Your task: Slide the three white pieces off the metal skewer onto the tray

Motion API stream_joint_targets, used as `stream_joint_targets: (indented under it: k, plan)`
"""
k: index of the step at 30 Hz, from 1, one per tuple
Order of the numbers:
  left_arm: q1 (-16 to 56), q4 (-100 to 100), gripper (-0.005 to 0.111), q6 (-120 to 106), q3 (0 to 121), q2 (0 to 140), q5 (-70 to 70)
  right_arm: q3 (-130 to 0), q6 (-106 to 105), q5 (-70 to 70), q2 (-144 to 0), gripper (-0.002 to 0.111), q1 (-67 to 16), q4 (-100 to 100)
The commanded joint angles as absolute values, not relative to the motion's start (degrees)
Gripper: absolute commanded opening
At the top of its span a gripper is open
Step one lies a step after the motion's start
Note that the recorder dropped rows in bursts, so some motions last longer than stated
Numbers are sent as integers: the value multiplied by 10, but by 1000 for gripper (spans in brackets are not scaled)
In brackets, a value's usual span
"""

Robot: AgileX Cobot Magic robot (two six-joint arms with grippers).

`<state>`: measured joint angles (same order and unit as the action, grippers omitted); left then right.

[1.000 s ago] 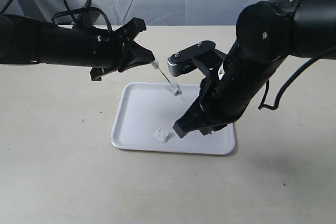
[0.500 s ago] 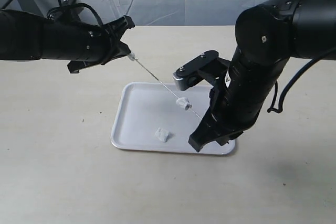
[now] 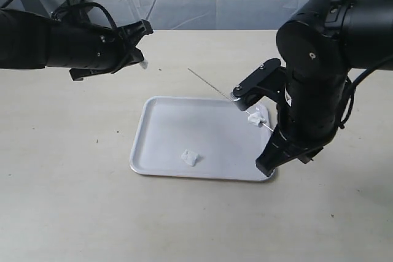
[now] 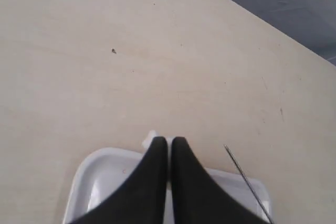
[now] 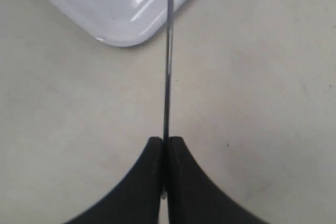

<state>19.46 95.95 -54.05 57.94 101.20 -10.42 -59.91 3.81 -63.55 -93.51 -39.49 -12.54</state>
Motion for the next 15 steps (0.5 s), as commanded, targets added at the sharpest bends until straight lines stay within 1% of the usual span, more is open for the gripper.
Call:
stream_joint_targets:
  k: [1,5,7,10,13,14,15]
  plan:
    - [196,945,0,-525,582,1017,-238,-597,60,-593,-935,-1,-394,-139]
    - [196,914,0,-497,582,1028,-348,-597,96,-531,-935,-1,-394,-139]
    - [196,895,3,-497,582,1030,-362,-597,115,-516,-935,-1,-394,-139]
    - [196,878,15,-497,582,1032,-378,-597,139,-487,-935,-1,-394,-139]
    - [196,894,32,-506,582,1032,-391,-597,167,-455,-935,-1,-394,-149]
    - [196,911,39,-522,582,1032,-399,-597,176,-443,-935,-1,-394,-150]
    - [196,920,43,-533,582,1032,-403,-597,181,-435,-935,-1,-394,-150]
